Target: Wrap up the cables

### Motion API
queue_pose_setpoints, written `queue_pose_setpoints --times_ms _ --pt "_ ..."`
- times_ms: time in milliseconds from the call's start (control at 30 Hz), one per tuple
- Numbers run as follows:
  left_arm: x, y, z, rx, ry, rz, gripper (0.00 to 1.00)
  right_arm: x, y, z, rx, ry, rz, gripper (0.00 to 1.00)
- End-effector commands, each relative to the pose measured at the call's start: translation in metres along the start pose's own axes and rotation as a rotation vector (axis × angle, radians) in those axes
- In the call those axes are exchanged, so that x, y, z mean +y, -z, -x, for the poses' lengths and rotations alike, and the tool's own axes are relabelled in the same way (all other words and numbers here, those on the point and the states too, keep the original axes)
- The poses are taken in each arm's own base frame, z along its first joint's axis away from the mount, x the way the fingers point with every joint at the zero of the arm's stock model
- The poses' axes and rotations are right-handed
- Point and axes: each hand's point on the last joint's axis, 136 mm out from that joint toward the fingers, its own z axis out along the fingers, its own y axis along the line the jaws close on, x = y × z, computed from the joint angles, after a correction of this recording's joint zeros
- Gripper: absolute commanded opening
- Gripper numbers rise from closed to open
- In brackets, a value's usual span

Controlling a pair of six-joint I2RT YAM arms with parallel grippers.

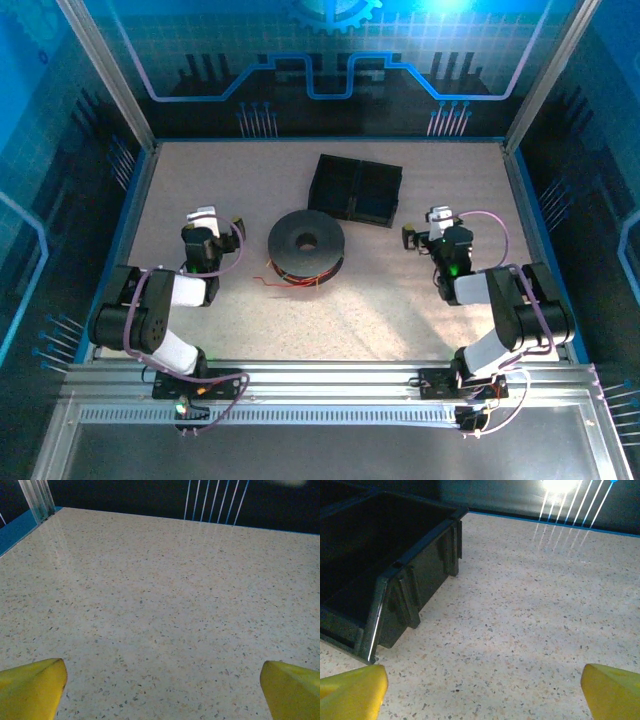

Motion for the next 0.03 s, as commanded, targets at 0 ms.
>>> queue_pose_setpoints --times_ms 0 --pt "-0.0030 -0.0021 0.0017 -0.002 -0.016 -0.017 0.99 0.0004 -0.0007 0.0098 -0.028 0.013 0.011 1.00"
